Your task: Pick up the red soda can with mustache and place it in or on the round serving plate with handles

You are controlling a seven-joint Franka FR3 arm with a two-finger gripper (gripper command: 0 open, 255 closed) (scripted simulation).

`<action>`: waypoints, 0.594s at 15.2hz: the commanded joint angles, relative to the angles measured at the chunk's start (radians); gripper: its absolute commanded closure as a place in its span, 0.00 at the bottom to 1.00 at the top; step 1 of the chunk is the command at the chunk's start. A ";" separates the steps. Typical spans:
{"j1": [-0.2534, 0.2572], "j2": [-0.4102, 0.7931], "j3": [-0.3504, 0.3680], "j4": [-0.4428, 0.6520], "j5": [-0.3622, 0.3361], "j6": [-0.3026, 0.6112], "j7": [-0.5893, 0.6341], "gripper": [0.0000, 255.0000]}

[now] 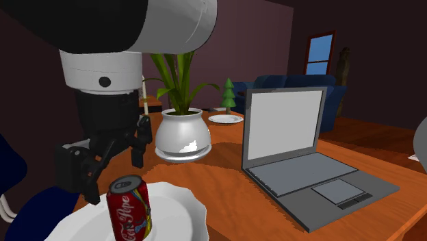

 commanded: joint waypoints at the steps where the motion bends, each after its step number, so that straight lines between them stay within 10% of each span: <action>1: 0.004 -0.049 0.007 0.021 0.005 -0.073 0.000 0.00; 9: 0.005 -0.070 0.009 0.032 0.007 -0.104 0.000 0.00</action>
